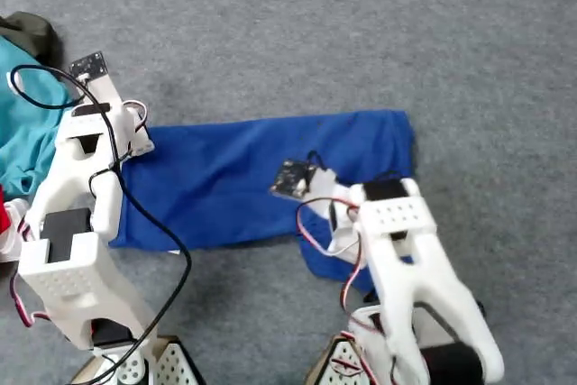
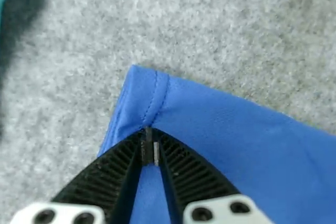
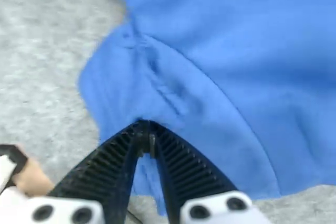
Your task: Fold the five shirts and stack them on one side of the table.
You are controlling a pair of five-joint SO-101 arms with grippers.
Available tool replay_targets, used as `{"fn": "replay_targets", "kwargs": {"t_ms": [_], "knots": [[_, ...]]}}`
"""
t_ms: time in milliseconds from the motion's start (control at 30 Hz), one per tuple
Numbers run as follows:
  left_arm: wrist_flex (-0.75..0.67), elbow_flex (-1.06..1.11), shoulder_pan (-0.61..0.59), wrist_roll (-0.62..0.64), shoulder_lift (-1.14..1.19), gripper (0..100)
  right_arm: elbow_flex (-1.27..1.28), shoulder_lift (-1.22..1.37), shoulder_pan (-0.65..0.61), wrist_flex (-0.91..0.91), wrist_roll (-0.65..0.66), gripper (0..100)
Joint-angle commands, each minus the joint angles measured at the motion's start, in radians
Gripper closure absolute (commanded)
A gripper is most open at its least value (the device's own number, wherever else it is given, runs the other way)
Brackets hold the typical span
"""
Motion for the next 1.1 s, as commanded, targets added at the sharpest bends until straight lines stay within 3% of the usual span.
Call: {"fn": "replay_targets", "kwargs": {"t_ms": [0,200,367,700,867,1067], "knots": [[0.003,-0.038,-0.015,0.005,-0.002,98,0.002,-0.088,-0.071,0.084,0.009,99.3],[0.003,-0.038,-0.015,0.005,-0.002,98,0.021,-0.160,-0.085,0.195,0.084,99.3],[0.003,-0.038,-0.015,0.005,-0.002,98,-0.081,-0.183,0.015,0.110,0.092,99.3],[0.003,-0.038,-0.015,0.005,-0.002,98,-0.191,0.173,0.076,-0.164,0.098,99.3],[0.003,-0.037,-0.014,0.005,-0.002,98,-0.269,0.320,0.142,-0.175,0.104,99.3],[0.003,-0.037,-0.014,0.005,-0.002,98,-0.260,0.384,0.134,-0.176,0.107,99.3]]}}
